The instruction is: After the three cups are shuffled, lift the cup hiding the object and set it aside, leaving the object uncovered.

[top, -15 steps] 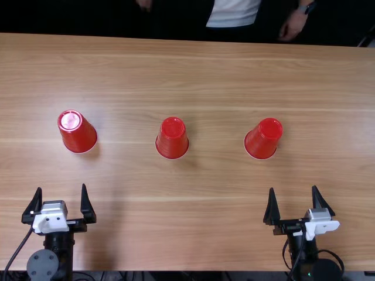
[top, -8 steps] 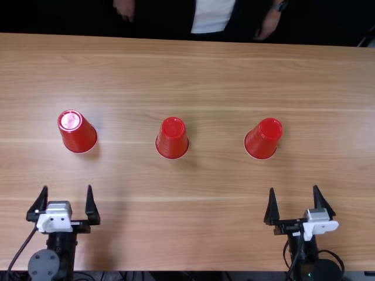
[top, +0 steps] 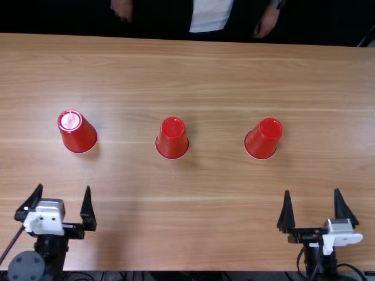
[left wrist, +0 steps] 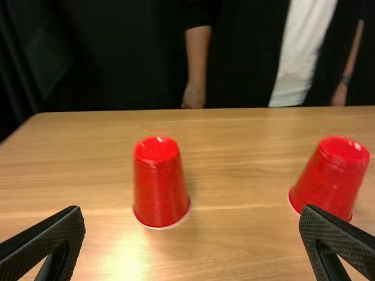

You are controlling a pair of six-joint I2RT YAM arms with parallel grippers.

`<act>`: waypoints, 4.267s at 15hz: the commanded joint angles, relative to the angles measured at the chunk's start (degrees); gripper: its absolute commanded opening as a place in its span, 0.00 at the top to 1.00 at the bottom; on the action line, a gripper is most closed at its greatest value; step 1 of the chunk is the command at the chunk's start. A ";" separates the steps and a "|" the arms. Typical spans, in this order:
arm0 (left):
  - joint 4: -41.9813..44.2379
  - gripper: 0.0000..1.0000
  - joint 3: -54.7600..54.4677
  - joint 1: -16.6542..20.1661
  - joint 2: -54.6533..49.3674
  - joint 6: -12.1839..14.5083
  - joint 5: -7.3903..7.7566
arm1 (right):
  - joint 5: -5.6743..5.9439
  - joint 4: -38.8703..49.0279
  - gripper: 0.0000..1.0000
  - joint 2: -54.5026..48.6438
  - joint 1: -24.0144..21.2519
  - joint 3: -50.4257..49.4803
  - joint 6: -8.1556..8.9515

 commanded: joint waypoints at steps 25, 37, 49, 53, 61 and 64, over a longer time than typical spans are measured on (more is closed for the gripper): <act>-69.61 0.00 64.57 5.58 47.26 -0.05 -4.87 | -1.43 -64.63 0.00 49.11 0.54 54.45 1.38; -50.20 0.00 61.15 5.05 60.62 -0.15 -4.23 | -3.44 -63.57 0.00 48.67 1.33 53.83 4.12; -37.65 0.00 62.11 3.91 84.88 -3.74 -4.02 | -4.28 -63.57 0.00 49.29 1.07 53.04 4.02; -33.85 0.00 63.26 3.12 90.24 -3.74 -4.44 | -4.28 -63.57 0.00 49.20 1.07 52.07 4.02; -33.12 0.00 68.53 3.03 99.12 -3.63 -4.76 | -4.28 -63.47 0.00 49.11 0.89 50.05 4.02; -33.12 0.00 69.23 3.12 100.88 -3.63 -4.76 | -4.28 -63.47 0.00 49.20 0.89 49.88 4.02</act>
